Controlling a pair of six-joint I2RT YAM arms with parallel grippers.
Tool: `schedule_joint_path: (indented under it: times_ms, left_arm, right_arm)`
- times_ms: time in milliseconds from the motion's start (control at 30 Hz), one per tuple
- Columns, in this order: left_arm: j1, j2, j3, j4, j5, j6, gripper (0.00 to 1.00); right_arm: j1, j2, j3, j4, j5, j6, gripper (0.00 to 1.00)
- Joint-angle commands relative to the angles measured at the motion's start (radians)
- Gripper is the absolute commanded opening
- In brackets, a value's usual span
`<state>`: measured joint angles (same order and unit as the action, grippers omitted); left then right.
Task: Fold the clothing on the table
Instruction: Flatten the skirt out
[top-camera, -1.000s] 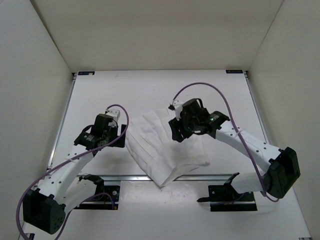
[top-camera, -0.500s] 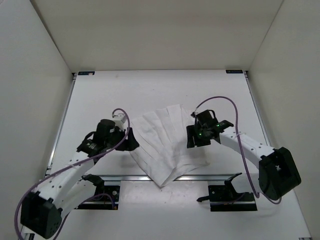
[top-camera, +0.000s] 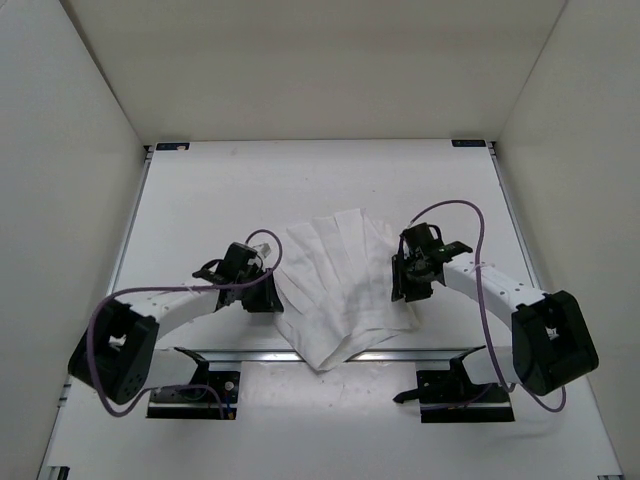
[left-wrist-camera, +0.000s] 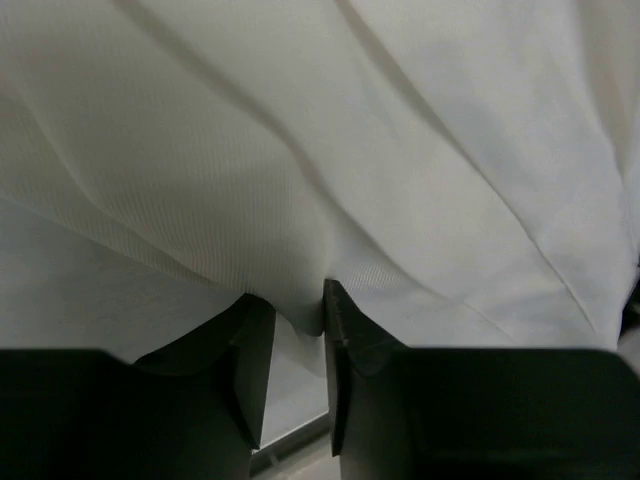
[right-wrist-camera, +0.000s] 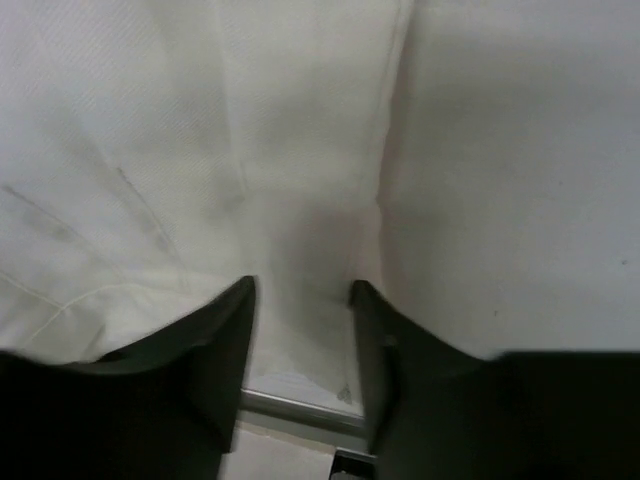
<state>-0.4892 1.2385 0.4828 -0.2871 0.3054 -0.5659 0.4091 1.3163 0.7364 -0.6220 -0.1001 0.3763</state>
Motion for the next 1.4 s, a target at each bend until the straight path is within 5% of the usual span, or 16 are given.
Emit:
schedule_joint_path:
  times_ms: [0, 100, 133, 433, 467, 533, 700, 1033, 1367]
  left_arm:
    - [0.037, 0.1, 0.066, 0.035, -0.063, 0.02, 0.32]
    - [0.069, 0.235, 0.154, 0.031, -0.083, 0.04, 0.05]
    - [0.077, 0.257, 0.186, 0.037, -0.086, 0.049, 0.0]
    - [0.28, 0.472, 0.517, 0.052, -0.103, 0.055, 0.0]
    - [0.287, 0.489, 0.54, 0.043, -0.103, 0.067, 0.01]
    - [0.31, 0.506, 0.635, 0.005, -0.062, 0.089, 0.53]
    - [0.294, 0.402, 0.605, -0.026, -0.052, 0.089, 0.77]
    - [0.273, 0.133, 0.246, 0.02, -0.045, 0.021, 0.81]
    - [0.281, 0.098, 0.185, 0.045, -0.002, 0.029, 0.81]
  right_arm:
    - [-0.021, 0.017, -0.005, -0.007, 0.023, 0.007, 0.33]
    - [-0.038, 0.032, 0.001, 0.011, -0.001, -0.007, 0.16]
    - [-0.042, 0.043, 0.017, 0.021, -0.006, -0.005, 0.01]
    - [-0.033, 0.216, 0.221, 0.053, 0.022, -0.054, 0.0]
    - [-0.036, 0.227, 0.254, 0.064, -0.001, -0.062, 0.0]
    - [-0.067, 0.236, 0.293, 0.051, -0.056, -0.068, 0.23]
    - [-0.032, 0.186, 0.293, 0.031, -0.007, -0.05, 0.33]
    - [0.088, 0.213, 0.259, 0.044, 0.039, 0.111, 0.34]
    - [0.16, 0.334, 0.294, -0.001, 0.134, 0.188, 0.33]
